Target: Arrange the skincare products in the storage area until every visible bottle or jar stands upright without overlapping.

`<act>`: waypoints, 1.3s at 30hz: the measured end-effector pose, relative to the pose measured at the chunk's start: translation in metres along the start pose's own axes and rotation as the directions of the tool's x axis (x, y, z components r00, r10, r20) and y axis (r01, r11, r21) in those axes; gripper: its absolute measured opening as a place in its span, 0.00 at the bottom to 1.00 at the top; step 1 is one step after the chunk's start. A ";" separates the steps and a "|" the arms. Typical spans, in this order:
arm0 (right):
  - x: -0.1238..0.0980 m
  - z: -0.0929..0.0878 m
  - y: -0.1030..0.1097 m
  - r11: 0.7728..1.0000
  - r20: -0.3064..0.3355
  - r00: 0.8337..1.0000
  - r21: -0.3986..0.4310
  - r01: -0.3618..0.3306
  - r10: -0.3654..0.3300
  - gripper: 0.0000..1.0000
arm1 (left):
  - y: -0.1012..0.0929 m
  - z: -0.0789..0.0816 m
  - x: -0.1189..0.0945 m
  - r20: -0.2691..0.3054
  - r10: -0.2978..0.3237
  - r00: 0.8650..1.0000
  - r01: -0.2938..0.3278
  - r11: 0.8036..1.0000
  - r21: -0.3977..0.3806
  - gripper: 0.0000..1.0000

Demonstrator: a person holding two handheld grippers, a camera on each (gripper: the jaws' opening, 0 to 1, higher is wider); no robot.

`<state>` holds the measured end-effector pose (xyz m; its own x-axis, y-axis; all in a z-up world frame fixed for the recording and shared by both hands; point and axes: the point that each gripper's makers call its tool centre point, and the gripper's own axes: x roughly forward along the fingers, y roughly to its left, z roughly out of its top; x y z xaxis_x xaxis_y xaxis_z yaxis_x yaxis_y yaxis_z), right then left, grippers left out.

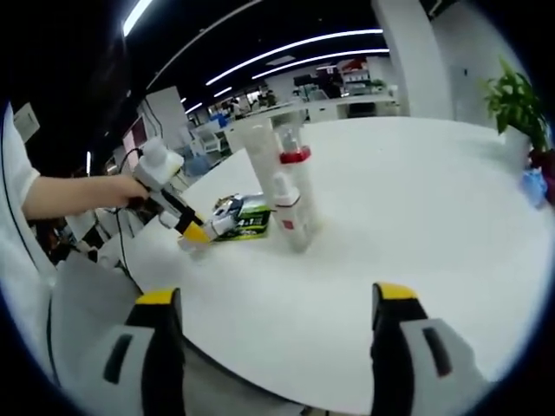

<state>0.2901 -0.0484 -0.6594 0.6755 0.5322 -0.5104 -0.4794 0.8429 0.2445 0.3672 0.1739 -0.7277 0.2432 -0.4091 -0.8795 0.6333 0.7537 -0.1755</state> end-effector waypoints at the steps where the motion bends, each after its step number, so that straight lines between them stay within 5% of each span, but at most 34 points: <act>1: 0.000 0.001 0.002 1.000 0.001 1.000 -0.003 -0.003 0.003 0.91 | -0.001 0.000 -0.001 0.004 -0.003 1.000 0.003 1.000 -0.006 0.17; 6: 0.000 0.007 0.010 1.000 0.009 1.000 -0.016 -0.024 0.024 0.89 | -0.015 -0.003 -0.012 0.076 -0.053 0.996 0.061 0.992 -0.109 0.17; 18: -0.003 0.033 0.034 0.995 0.079 0.992 0.006 -0.095 0.094 0.86 | -0.045 0.000 -0.041 0.229 -0.118 0.966 0.160 0.972 -0.174 0.17; 28: 0.000 0.048 0.073 0.976 0.127 0.969 0.025 -0.215 0.210 0.77 | -0.085 0.016 -0.073 0.395 -0.205 0.895 0.297 0.937 -0.186 0.17; 39: 0.000 0.066 0.109 0.924 0.216 0.916 0.111 -0.366 0.337 0.60 | -0.131 0.021 -0.101 0.495 -0.319 0.808 0.434 0.891 -0.134 0.17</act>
<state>0.2751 0.0491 -0.5783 0.5785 0.7891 -0.2068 -0.6280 0.5926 0.5044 0.2757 0.1058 -0.6066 0.3583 -0.8259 -0.4353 0.5717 0.5627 -0.5971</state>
